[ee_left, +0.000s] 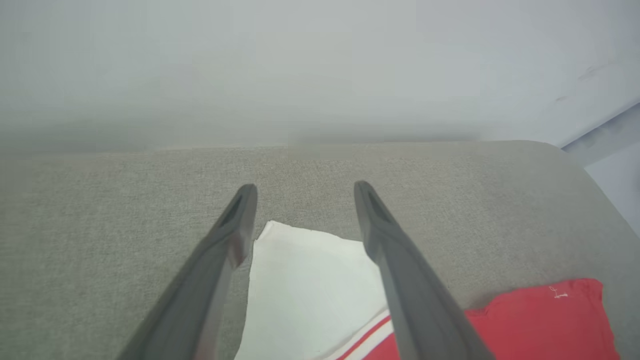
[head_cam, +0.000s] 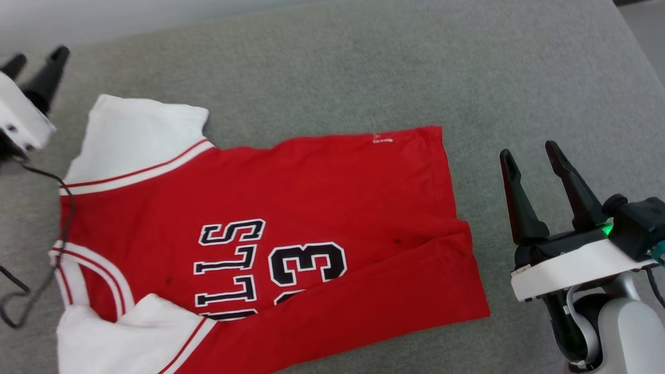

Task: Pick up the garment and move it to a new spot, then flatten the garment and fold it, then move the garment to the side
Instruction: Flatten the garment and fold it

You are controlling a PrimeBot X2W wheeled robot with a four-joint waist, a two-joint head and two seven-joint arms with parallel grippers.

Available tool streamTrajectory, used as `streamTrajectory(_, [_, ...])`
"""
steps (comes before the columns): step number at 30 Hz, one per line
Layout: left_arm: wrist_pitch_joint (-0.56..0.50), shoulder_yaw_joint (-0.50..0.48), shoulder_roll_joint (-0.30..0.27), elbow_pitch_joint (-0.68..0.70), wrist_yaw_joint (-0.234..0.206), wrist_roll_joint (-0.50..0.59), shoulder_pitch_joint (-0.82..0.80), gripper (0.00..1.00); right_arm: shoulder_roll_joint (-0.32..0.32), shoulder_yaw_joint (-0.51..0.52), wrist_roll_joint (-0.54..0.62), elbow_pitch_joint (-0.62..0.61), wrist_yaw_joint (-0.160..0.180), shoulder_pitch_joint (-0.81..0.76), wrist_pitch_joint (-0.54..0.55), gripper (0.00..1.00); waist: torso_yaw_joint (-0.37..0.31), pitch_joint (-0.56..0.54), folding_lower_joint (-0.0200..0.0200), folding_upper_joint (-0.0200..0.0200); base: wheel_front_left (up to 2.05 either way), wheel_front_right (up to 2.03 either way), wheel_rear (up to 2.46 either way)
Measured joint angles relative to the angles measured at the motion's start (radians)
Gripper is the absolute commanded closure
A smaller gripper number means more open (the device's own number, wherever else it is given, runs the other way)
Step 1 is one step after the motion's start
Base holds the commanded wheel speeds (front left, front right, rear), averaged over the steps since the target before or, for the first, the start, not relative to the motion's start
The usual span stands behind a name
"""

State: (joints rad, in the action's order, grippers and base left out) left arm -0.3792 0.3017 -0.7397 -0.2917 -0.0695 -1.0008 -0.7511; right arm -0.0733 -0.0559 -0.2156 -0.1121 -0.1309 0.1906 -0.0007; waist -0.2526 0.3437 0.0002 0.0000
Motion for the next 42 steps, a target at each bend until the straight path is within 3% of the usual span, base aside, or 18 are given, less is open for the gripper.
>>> streamTrajectory(5, [-0.212,0.031,-0.068,-0.037,0.007,-0.014,-0.155,0.0,0.011,-0.007,-0.004,-0.008,0.0,0.012,-0.018,0.0,-0.041,0.077,0.0,0.0,0.0,0.0,0.0])
streamTrajectory(8, [-0.339,0.049,-0.096,-0.054,-0.013,-0.032,-0.211,0.0,0.014,-0.011,-0.009,-0.012,0.0,0.017,-0.029,0.0,-0.064,0.121,0.0,0.0,0.0,0.0,0.0])
streamTrajectory(14, [-0.549,0.083,-0.175,-0.076,-0.095,-0.035,-0.245,0.0,0.019,-0.04,-0.031,-0.007,0.0,0.036,-0.052,0.0,-0.113,0.205,0.0,0.0,0.0,0.0,0.0])
streamTrajectory(21, [-0.658,0.074,-0.211,-0.05,-0.189,-0.078,-0.217,0.0,0.021,-0.069,-0.067,0.024,0.0,0.044,-0.055,0.0,-0.149,0.262,-0.0001,0.0,0.0,0.0,0.0])
streamTrajectory(22, [-0.67,0.072,-0.215,-0.044,-0.201,-0.084,-0.216,0.06,0.021,-0.071,-0.069,0.026,0.0,0.05,-0.054,0.0,-0.152,0.266,-0.0001,0.0,0.0,0.0,0.0])
streamTrajectory(24, [-0.68,0.066,-0.219,-0.03,-0.216,-0.095,-0.207,1.0,0.021,-0.072,-0.076,0.028,0.0,0.062,-0.053,0.0,-0.154,0.272,-0.0002,0.0,0.0,0.0,0.0])
streamTrajectory(30, [-0.637,0.069,-0.196,-0.01,-0.213,-0.081,-0.184,1.0,0.019,-0.1,-0.113,0.04,0.0,0.088,-0.004,0.0,-0.142,0.27,-0.0002,0.0,0.0,0.0,0.0])
streamTrajectory(34, [-0.607,0.09,-0.171,-0.017,-0.215,-0.047,-0.191,1.0,-0.02,-0.109,-0.144,0.045,0.0,0.123,0.075,0.0,-0.12,0.257,-0.0002,0.0,0.0,0.0,0.0])
streamTrajectory(42, [-0.529,0.165,-0.042,-0.007,-0.128,-0.004,-0.242,1.0,-0.14,-0.085,-0.26,0.085,0.0,0.261,0.477,0.0,-0.024,0.222,-0.0001,0.0,0.0,0.0,0.0])
